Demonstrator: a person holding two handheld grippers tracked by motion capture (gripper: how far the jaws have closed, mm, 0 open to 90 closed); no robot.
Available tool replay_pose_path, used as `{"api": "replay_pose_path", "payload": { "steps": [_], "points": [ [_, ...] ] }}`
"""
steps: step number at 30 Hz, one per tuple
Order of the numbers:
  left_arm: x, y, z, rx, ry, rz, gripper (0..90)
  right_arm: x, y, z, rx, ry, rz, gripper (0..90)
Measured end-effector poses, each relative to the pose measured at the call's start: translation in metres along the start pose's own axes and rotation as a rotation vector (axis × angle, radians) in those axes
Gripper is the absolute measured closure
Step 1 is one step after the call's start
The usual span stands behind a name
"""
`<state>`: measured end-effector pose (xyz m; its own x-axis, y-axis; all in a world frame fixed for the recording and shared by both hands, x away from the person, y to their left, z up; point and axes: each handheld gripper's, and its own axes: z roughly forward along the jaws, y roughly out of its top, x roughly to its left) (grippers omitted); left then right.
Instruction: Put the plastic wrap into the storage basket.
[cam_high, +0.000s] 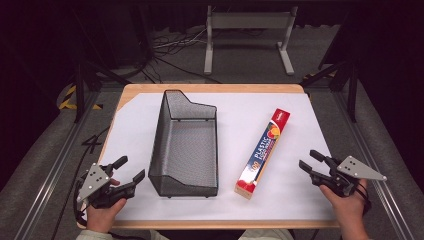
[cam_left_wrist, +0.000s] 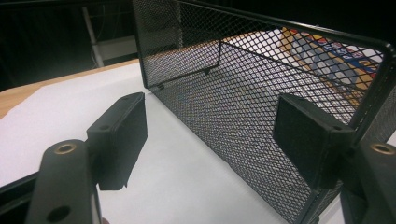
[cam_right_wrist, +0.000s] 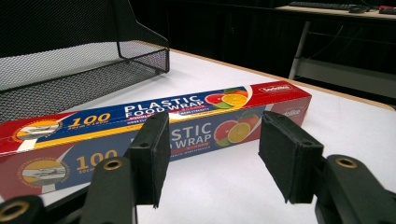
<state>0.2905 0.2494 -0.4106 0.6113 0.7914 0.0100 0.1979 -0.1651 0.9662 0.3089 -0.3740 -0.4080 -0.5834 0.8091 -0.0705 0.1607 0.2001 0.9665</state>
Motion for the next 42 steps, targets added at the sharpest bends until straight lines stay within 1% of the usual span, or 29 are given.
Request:
{"api": "replay_pose_path", "payload": {
  "steps": [6,10,15,19,23,26,29,31,33,34,35,36,39,42],
  "points": [
    [0.0,0.0,0.0,0.002,0.002,-0.003,26.8,0.001,0.0,0.001,0.002,0.013,-0.01,42.9],
    [0.0,-0.001,0.001,0.008,0.005,0.0,26.8,0.0,0.0,0.002,0.005,0.018,-0.006,42.3],
    [0.0,-0.002,0.001,0.007,0.019,-0.011,26.7,0.001,0.001,0.002,0.009,0.028,-0.017,41.9],
    [0.0,-0.003,0.001,0.013,0.022,-0.015,26.7,0.001,0.006,0.002,0.018,0.048,-0.013,41.9],
    [-0.001,-0.004,0.001,0.012,0.023,-0.016,26.7,0.001,0.011,0.001,0.022,0.053,-0.01,42.7],
    [-0.002,-0.004,0.001,0.014,0.026,-0.019,26.7,-0.001,0.018,0.001,0.033,0.052,0.001,43.2],
    [-0.002,-0.004,0.002,0.018,0.031,-0.024,26.7,-0.002,0.028,0.002,0.057,0.059,0.019,42.8],
    [-0.002,-0.005,0.003,0.021,0.031,-0.026,26.7,-0.002,0.035,0.006,0.096,0.07,0.008,41.9],
    [-0.002,-0.006,0.003,0.023,0.033,-0.024,26.7,-0.003,0.043,0.01,0.118,0.082,-0.009,41.4],
    [-0.002,-0.006,0.003,0.023,0.033,-0.024,26.7,-0.003,0.043,0.01,0.118,0.082,-0.009,41.4],
    [-0.002,-0.006,0.003,0.025,0.034,-0.024,26.7,-0.004,0.051,0.014,0.124,0.092,-0.004,41.3],
    [-0.001,-0.006,0.002,0.027,0.034,-0.028,26.7,-0.005,0.055,0.015,0.127,0.095,0.0,41.4],
    [0.0,-0.007,0.003,0.029,0.033,-0.029,26.6,-0.007,0.061,0.019,0.129,0.1,0.018,41.7],
    [0.0,-0.007,0.003,0.031,0.034,-0.03,26.6,-0.008,0.065,0.022,0.143,0.1,0.017,41.7]
  ]
}}
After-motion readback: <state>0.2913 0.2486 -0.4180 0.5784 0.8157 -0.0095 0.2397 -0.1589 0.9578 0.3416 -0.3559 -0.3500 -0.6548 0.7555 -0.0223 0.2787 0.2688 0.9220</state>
